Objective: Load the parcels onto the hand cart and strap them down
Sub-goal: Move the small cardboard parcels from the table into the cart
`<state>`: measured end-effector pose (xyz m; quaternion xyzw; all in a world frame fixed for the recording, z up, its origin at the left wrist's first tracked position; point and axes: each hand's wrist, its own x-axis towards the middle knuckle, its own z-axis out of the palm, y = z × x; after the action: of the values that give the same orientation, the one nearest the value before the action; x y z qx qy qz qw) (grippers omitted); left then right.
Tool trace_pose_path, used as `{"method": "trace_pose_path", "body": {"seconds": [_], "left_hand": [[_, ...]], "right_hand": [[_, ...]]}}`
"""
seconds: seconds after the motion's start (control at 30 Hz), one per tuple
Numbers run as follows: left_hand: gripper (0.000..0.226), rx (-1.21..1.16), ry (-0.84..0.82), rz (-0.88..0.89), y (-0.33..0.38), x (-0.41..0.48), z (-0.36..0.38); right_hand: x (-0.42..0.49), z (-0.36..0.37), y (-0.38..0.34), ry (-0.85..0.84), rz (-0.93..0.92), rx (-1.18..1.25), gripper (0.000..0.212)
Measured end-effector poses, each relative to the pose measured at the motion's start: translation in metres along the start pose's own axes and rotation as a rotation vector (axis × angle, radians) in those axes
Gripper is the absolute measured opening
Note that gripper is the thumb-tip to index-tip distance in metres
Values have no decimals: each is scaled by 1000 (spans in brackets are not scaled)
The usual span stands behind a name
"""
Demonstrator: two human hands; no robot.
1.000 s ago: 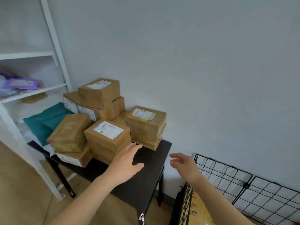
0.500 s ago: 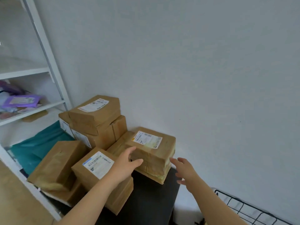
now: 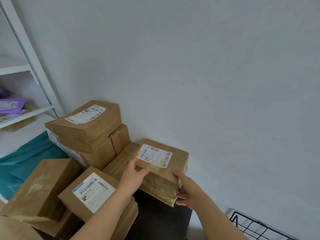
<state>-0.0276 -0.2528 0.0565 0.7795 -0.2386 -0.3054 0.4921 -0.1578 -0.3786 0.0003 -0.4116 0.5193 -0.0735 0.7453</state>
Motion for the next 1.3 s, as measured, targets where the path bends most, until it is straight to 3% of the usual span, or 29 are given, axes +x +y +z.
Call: {"method": "trace_pose_path", "body": {"seconds": [0.17,0.6,0.77,0.87,1.1,1.2,1.3], "left_hand": [[60,-39,-5,0,7,3,-10],[84,-325,95,-45,7,-9,-31],[92,-517,-72,-187,11,-35,-26],[92,-603,-198,-261,11,-51,-22],[86,-681,-228,-98,-5,-82,-23],[79,-649,-273,-48,-13,-98,-16],[77,-615,-338,-39,-26,-112,-4]], "right_hand": [[-2,6,-3,86,-28,-37,74],[-64,8,-10,165,-106,31,58],[-102,18,-9,148,-160,61,35],[-123,28,1,103,-207,53,42],[-165,26,47,-28,-263,73,52],[-175,8,70,92,-285,218,40],[-185,-18,91,313,-335,253,67]]}}
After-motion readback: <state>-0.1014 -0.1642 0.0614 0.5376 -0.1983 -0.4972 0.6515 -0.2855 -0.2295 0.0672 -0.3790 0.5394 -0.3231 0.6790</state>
